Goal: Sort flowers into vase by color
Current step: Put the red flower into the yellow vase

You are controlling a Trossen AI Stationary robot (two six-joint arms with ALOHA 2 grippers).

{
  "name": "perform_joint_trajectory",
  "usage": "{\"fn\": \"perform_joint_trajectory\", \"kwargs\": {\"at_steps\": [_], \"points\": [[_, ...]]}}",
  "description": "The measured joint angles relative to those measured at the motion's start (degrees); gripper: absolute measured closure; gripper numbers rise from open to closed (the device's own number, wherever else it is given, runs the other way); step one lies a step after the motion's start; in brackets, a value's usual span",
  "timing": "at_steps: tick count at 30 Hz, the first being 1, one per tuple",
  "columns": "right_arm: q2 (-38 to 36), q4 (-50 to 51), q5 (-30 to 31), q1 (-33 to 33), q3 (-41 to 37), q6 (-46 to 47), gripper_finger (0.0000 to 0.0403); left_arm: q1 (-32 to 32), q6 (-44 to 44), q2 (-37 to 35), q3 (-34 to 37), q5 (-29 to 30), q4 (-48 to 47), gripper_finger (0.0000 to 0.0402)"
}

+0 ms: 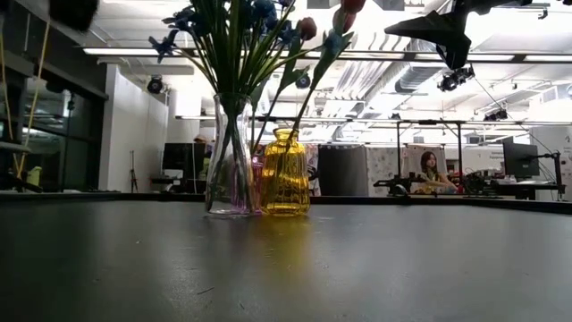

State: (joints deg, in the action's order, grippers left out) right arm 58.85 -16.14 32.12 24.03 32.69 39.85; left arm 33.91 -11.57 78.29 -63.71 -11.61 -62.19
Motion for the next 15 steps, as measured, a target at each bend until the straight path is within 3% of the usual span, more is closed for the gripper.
{"fn": "perform_joint_trajectory", "kwargs": {"at_steps": [4,9,12,15], "points": [[0.00,0.00,0.00,-0.01,0.00,0.07,0.0149,3.00,4.26,2.03,-4.33,1.40,9.21,0.0401],[-0.08,-1.22,0.27,0.00,0.00,-0.71,0.0149,5.06,7.10,7.98,-10.82,8.35,23.21,0.0401],[-0.58,-2.56,0.24,0.00,0.00,-1.88,0.0149,5.06,10.85,11.89,-13.94,14.09,34.48,0.0401],[-1.99,-2.82,0.22,0.00,0.00,-2.89,0.0149,3.93,14.80,14.03,-14.99,23.94,46.17,0.0401]]}}
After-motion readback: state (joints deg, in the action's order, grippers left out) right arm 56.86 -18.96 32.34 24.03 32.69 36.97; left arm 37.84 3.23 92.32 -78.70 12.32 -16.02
